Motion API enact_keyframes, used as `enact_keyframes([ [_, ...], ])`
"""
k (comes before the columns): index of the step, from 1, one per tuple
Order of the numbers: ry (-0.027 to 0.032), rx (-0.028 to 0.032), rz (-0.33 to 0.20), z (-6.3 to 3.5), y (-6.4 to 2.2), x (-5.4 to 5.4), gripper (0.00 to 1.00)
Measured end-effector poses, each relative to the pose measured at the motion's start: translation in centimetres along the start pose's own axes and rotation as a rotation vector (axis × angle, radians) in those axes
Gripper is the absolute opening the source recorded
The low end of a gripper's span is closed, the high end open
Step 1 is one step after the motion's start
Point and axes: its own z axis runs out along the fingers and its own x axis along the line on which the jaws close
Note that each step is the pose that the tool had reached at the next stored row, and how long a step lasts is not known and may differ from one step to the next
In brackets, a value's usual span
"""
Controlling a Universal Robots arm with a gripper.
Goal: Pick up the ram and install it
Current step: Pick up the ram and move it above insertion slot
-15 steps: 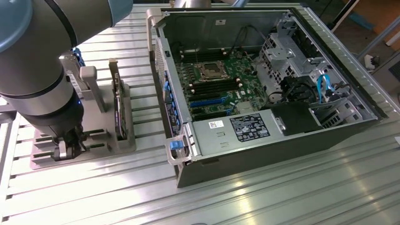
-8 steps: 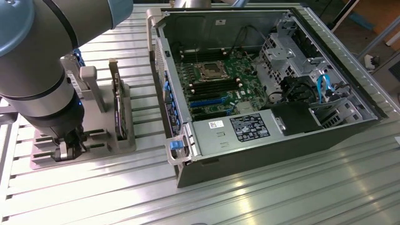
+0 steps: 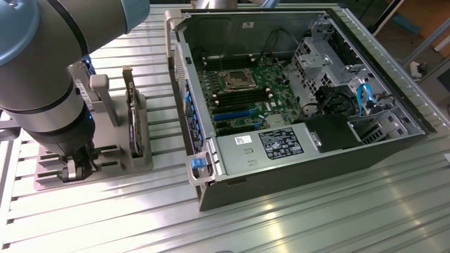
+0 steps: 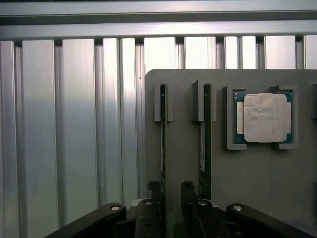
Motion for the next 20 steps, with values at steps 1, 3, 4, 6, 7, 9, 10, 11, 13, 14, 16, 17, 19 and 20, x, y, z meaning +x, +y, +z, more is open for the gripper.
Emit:
enact_keyframes([
  [1,0.0000,0.0000,0.000,0.01,0.00,0.01,0.31],
  [3,0.0003,-0.0002,0.000,0.00,0.00,0.01,0.31],
  [4,0.0002,-0.0002,0.000,0.01,0.00,0.02,0.31],
  [6,0.0003,-0.0002,0.000,0.04,-0.01,0.12,0.31],
  [7,0.0003,-0.0002,0.000,0.04,-0.01,0.16,0.31],
  [9,0.0002,-0.0001,0.000,0.07,-0.01,0.20,0.31],
  [10,0.0003,-0.0001,0.000,0.07,-0.01,0.20,0.31],
  [11,0.0003,-0.0002,0.000,0.07,-0.01,0.21,0.31],
  [13,0.0005,-0.0003,0.000,0.12,-0.01,0.22,0.31],
  [14,0.0005,-0.0003,0.000,0.12,-0.01,0.22,0.31],
  [16,0.0004,-0.0002,0.000,0.13,-0.01,0.21,0.31],
  [17,0.0004,-0.0002,0.000,0.13,-0.01,0.21,0.31],
  [19,0.0004,-0.0002,0.000,0.13,-0.01,0.21,0.31],
  [20,0.0004,-0.0002,0.000,0.13,-0.01,0.21,0.31],
])
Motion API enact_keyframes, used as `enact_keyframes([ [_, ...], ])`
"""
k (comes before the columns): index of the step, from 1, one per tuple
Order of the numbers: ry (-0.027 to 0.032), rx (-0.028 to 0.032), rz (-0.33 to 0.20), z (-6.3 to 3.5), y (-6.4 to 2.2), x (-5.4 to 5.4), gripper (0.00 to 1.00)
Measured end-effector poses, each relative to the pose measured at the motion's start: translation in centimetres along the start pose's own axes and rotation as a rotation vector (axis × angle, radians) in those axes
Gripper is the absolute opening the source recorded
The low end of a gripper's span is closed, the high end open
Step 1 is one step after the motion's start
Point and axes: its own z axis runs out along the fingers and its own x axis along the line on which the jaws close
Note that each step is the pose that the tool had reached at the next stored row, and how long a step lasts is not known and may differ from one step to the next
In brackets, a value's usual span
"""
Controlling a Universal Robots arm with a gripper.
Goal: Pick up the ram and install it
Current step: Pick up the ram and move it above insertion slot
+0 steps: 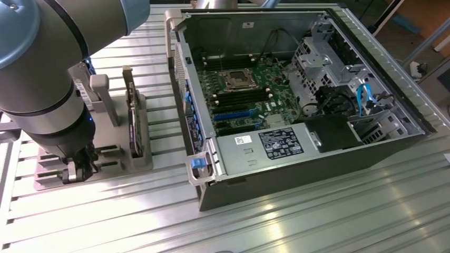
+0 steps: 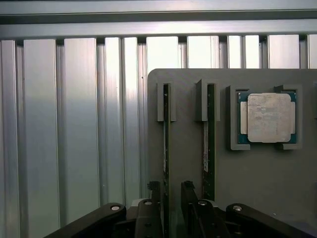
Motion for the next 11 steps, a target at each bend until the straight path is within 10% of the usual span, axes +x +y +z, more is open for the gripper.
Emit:
enact_keyframes([
  [11,-0.0002,0.0003,0.000,0.04,-0.08,0.00,0.22],
])
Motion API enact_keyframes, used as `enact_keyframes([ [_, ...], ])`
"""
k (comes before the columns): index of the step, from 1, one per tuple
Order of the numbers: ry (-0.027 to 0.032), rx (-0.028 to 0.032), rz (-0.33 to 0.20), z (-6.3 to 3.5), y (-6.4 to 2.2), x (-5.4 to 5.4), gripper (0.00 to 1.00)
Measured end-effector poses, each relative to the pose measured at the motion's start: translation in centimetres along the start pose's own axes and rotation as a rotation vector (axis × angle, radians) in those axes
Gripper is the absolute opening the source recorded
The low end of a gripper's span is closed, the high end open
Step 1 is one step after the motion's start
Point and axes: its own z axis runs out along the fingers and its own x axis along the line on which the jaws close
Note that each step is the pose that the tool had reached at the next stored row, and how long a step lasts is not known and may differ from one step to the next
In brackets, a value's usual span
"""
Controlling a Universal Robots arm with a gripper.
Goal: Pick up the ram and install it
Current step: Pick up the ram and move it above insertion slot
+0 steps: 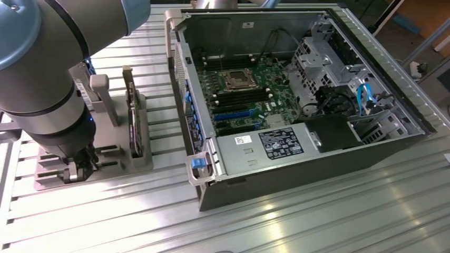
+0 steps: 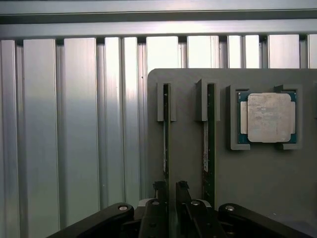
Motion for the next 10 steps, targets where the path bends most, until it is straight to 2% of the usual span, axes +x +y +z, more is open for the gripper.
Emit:
enact_keyframes([
  [10,0.0002,-0.0003,0.000,-0.02,-0.14,-0.02,0.22],
])
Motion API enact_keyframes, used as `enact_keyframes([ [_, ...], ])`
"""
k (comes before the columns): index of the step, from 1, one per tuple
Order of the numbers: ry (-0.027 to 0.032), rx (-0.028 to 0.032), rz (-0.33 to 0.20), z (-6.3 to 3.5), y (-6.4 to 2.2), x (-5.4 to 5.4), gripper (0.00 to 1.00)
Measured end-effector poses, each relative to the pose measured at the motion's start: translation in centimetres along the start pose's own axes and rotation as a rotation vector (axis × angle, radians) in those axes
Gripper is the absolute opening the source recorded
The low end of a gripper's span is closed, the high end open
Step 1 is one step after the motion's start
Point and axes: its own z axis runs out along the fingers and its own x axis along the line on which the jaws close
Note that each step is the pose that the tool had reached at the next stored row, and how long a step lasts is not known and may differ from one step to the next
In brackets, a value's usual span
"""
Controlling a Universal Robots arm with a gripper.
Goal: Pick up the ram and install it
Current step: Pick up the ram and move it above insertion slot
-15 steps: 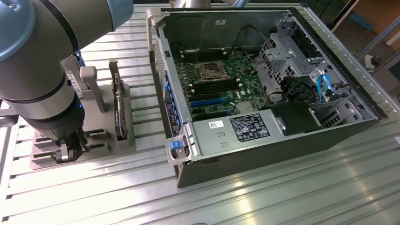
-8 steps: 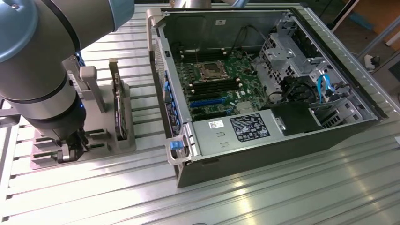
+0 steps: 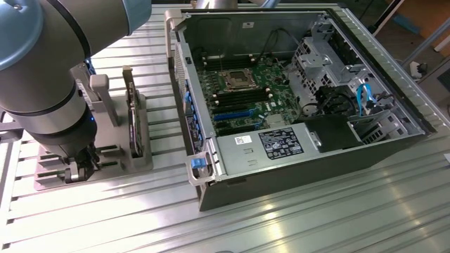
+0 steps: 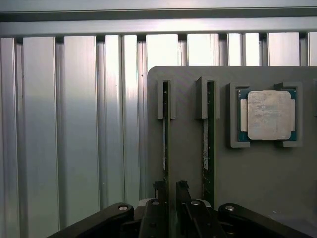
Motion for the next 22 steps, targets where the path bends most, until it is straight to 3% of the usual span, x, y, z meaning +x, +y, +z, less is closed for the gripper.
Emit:
enact_keyframes([
  [6,0.0000,0.0000,0.000,0.00,0.00,0.00,0.22],
  [9,0.0000,0.0000,0.000,0.00,0.00,0.00,0.12],
  [22,0.0001,0.0000,-0.003,0.00,0.00,0.00,0.12],
])
